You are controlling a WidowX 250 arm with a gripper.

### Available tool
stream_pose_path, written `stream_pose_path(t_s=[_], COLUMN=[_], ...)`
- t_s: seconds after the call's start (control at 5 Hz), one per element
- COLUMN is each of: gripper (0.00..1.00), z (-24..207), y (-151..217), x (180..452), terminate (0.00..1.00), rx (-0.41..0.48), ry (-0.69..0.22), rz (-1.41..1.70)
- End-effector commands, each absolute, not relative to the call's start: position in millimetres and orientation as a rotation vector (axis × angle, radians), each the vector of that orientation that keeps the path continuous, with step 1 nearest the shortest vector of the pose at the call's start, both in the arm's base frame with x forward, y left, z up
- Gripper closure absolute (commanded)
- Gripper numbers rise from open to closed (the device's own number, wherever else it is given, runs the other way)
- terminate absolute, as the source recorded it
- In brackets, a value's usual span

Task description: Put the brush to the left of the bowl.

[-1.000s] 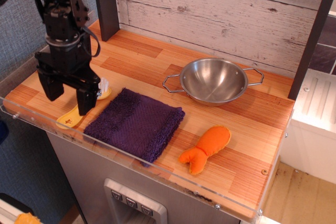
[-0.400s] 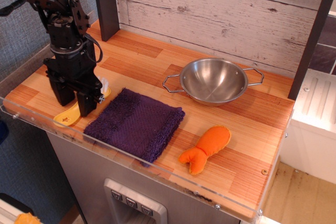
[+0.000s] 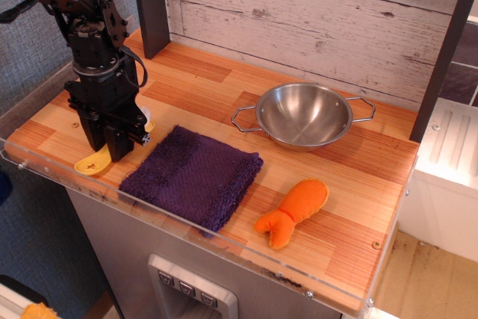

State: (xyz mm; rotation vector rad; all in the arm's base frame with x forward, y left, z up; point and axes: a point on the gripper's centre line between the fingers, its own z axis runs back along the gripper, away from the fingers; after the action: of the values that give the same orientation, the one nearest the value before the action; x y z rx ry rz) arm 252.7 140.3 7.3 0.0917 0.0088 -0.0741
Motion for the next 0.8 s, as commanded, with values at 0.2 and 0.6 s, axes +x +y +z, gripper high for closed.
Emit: stream_pose_path(t_s=[0.2,0.6], gripper=[1.00,1.00], z=[84.5,44.3], y=[101.9,71.4], x=[310.1,355.3], terminate=[0.00,0.00], rx=[0.087,0.067], ry=[-0.037,-0.002], rz=[0.074,0.076])
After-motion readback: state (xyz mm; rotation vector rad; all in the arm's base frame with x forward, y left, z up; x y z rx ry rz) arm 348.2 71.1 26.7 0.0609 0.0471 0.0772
